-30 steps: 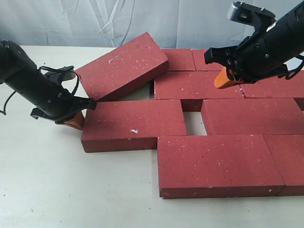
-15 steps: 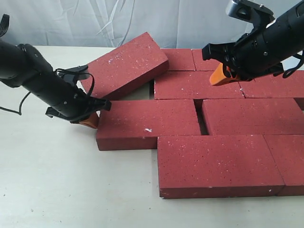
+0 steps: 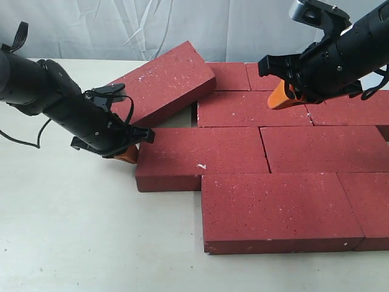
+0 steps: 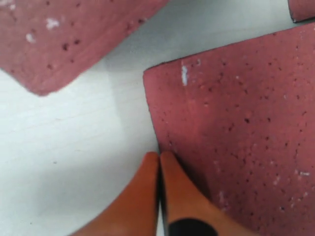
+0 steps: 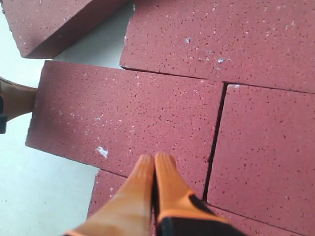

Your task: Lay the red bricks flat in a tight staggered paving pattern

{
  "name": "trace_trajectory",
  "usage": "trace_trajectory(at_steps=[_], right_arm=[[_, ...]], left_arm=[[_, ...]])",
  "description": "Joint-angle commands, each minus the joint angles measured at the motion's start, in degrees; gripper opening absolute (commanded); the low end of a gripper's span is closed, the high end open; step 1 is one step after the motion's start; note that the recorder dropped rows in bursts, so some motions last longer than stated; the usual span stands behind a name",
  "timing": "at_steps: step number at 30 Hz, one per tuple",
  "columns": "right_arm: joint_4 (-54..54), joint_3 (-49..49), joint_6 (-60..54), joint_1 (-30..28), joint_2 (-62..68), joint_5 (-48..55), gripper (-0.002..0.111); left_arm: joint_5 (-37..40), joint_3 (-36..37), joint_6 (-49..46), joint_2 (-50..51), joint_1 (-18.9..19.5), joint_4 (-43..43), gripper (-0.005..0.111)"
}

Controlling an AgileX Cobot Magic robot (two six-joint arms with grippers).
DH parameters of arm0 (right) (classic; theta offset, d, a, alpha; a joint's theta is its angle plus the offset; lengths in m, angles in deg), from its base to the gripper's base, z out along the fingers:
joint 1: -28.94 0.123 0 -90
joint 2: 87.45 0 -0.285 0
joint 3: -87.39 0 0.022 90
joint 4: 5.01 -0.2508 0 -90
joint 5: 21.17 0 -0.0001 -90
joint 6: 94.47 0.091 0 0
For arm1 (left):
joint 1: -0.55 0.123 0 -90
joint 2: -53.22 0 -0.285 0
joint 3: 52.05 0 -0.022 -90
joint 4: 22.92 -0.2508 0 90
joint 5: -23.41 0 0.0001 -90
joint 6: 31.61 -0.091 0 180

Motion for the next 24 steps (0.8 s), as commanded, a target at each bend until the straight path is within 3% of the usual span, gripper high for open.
trace_trajectory(at_steps=[1, 24], right_arm=[[-0.19, 0.2, -0.6, -0.32, -0.58, -0.47, -0.001], [-1.11, 0.2, -0.65, -0.32, -0.58, -0.47, -0.001]], left_arm=[[-0.27, -0.27, -0.21, 0.06, -0.66, 1.38, 0.0], [0.4, -0.27, -0.71, 1.6, -1.64, 0.87, 0.0]])
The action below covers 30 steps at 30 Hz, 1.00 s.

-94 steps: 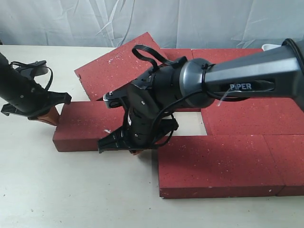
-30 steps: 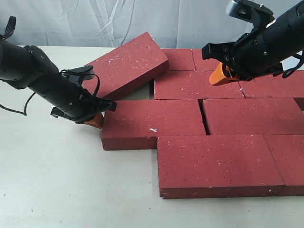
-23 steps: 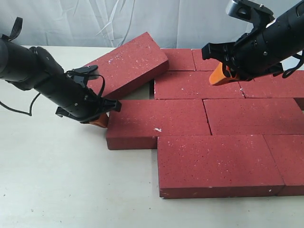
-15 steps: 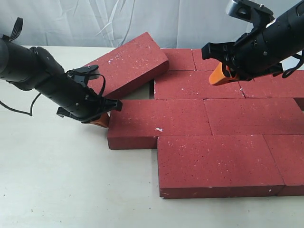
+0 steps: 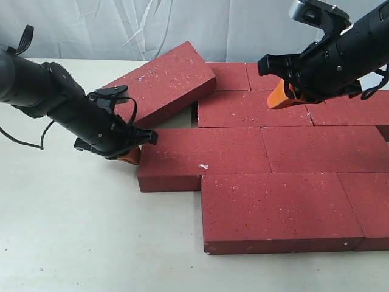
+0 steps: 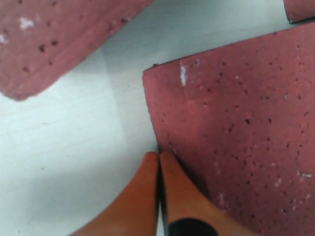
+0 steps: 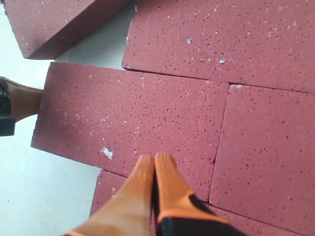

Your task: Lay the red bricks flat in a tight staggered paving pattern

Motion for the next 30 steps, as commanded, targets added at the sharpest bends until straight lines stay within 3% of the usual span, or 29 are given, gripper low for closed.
trace_trajectory(at_steps=[1, 13, 21, 30], right_arm=[[-0.69, 0.2, -0.53, -0.32, -0.49, -0.35, -0.001], [-0.57, 0.2, -0.53, -0.32, -0.49, -0.35, -0.001], [-0.46, 0.2, -0.76, -0.32, -0.49, -0.35, -0.001], [-0.09, 0.2, -0.76, -0.32, -0.49, -0.35, -0.001]], left_arm=[[1.25, -0.27, -0.17, 0.69, -0.83, -0.43, 0.0], [6.8, -3.4, 1.71, 0.44, -0.83, -4.67, 0.0], [5.95, -3.54, 2.74, -1.89, -0.83, -8.42, 0.0], [4.72, -3.54, 18.71, -2.16, -0.83, -28.01, 0.0]])
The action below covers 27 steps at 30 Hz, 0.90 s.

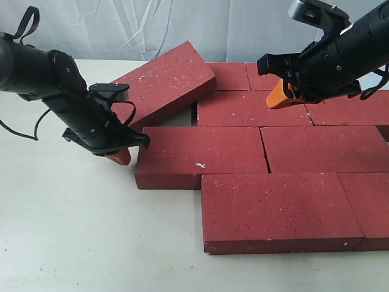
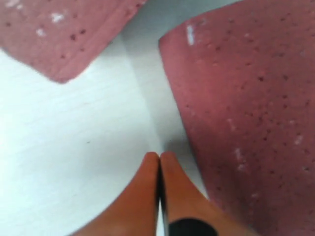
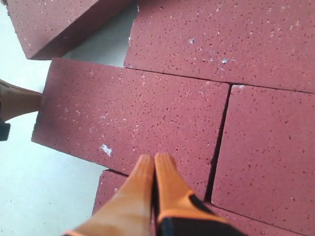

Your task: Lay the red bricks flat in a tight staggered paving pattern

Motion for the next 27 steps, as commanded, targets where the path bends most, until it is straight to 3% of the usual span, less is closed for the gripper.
trace_trajectory(at_steps=[1, 16, 21, 27], right_arm=[[0.4, 0.2, -0.52, -0.32, -0.49, -0.35, -0.001], [1.75, 0.2, -0.52, -0.32, 0.12, -1.05, -0.001], [1.89, 0.2, -0.52, -0.2, 1.76, -1.05, -0.001], [1.68, 0.2, -0.52, -0.2, 3.81, -0.82, -0.001]], left_arm=[[-0.07, -0.35, 7.95, -1.28, -0.31, -10.35, 0.0], [1.51, -3.39, 22.87, -15.09, -0.31, -31.91, 0.0], [-1.27, -1.48, 23.86, -15.53, -0.31, -26.44, 0.0], [-2.85, 1.03, 23.44, -7.08, -0.31, -18.61, 0.0]])
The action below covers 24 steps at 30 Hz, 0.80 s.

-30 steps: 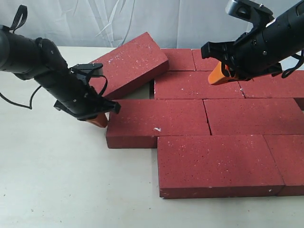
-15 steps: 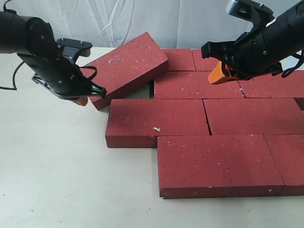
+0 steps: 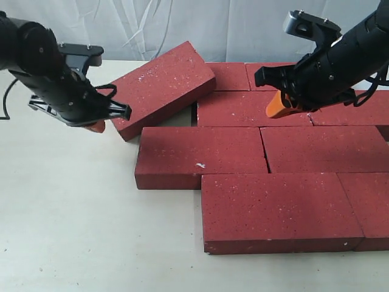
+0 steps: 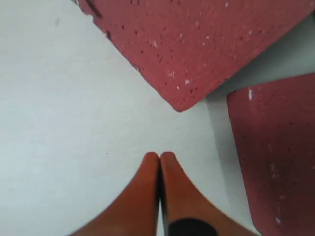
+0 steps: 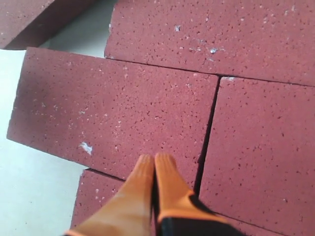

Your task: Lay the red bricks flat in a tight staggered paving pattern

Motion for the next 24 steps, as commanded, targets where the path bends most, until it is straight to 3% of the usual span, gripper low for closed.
trace_trajectory(at_steps=[1, 4, 8, 24], right_arm=[[0.25, 0.2, -0.45, -0.2, 0.56, -0.32, -0.001], [0.22, 0.2, -0.45, -0.2, 0.59, -0.44, -0.001], [0.22, 0.2, -0.45, -0.2, 0.59, -0.56, -0.001], [0.12, 0.2, -0.68, -0.2, 0.59, -0.56, -0.001]], left_arm=[[-0.85, 0.4, -2.8, 4.8, -0.16, 8.4, 0.0], [-1.05, 0.4, -11.22, 7.38, -0.16, 17.91, 0.0], [-0.54, 0.4, -14.99, 8.91, -0.16, 25.1, 0.0], [1.49, 0.51, -16.2, 8.91, -0.16, 34.52, 0.0]])
